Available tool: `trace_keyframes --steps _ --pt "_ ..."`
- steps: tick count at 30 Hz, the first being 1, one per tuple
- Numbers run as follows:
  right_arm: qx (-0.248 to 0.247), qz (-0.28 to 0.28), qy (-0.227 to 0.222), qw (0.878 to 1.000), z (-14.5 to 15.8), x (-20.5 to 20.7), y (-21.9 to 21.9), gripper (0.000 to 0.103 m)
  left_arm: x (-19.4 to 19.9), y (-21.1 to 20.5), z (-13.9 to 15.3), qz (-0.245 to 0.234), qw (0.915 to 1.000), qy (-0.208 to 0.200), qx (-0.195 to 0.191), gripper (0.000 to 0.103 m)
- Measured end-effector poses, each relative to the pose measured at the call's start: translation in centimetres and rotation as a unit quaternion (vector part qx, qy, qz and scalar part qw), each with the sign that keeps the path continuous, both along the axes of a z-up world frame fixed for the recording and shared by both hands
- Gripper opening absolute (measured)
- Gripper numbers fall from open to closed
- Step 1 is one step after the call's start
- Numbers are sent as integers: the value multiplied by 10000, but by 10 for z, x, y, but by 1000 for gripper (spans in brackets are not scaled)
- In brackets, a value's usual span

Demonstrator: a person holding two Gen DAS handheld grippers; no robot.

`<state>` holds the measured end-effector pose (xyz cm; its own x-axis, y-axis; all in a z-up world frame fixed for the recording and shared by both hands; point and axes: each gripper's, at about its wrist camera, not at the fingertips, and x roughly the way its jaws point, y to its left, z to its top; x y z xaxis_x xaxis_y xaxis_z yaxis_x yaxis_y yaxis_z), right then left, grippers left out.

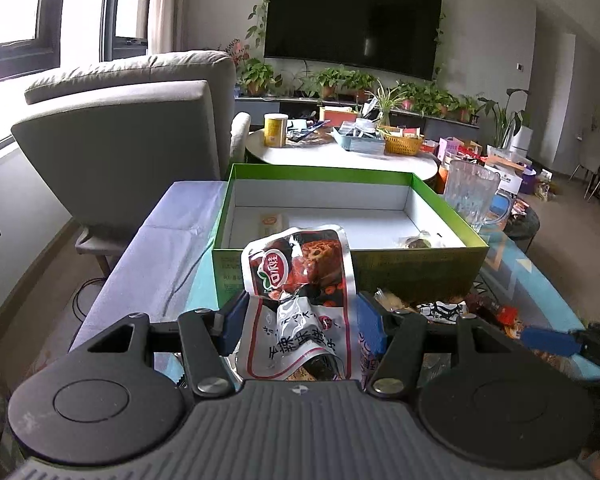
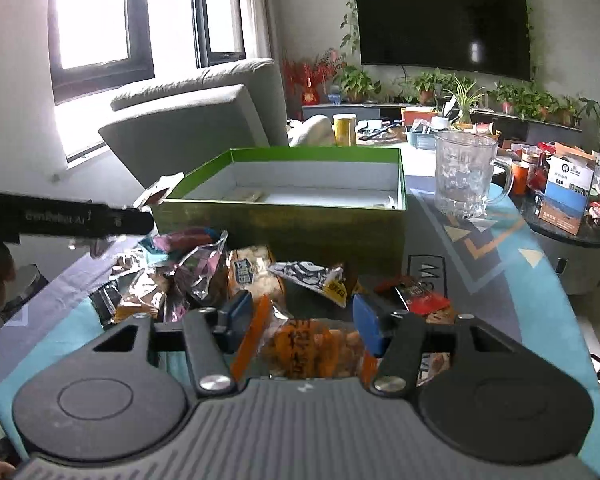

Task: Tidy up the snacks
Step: 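Grasp the red-white snack bag with the left gripper while the right grasps the orange peanut bag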

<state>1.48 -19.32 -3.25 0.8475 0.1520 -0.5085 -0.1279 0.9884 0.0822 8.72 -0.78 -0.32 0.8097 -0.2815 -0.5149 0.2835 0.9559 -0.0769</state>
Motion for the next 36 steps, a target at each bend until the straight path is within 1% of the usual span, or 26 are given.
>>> trace_keyframes --steps 3,6,7,10,14,16,18,20,22,24,27,32,36 --pt "86 -52 233 9997 -12 2 -2 58 1 0 -2 38 10000 54 -2 55" --pt "300 -185 295 9989 -23 -2 -5 59 4 0 -5 56 9999 147 3 55" --pt "304 -141 260 9991 -26 -4 -4 59 5 -1 -5 55 9998 168 7 55" --pt "63 -142 165 9997 -29 -9 3 59 6 -2 -7 54 9998 188 5 55" --pt "132 -154 211 9996 -31 -6 5 59 7 -3 -9 40 9998 215 11 55" --pt "243 -217 344 9989 -33 3 5 59 7 -3 -10 27 9997 233 8 55" --pt "550 -363 608 9960 -38 17 1 59 7 -3 -10 36 9997 233 7 55" --pt "636 -545 591 9947 -37 23 0 59 8 -1 -9 63 9997 218 -2 55" --pt "700 -620 665 9934 -36 27 0 59 8 0 -9 89 9997 213 -22 55" --pt "592 -466 758 9943 -35 28 1 58 9 1 -11 107 9997 233 -37 55" --pt "454 -330 707 9959 -35 23 1 58 7 1 -12 100 9996 267 -52 55" --pt "787 -212 674 9944 -29 13 -9 58 2 1 -7 77 9998 189 -82 55" --pt "736 -155 531 9958 -24 4 -6 58 -5 2 -1 85 9999 70 -90 55"
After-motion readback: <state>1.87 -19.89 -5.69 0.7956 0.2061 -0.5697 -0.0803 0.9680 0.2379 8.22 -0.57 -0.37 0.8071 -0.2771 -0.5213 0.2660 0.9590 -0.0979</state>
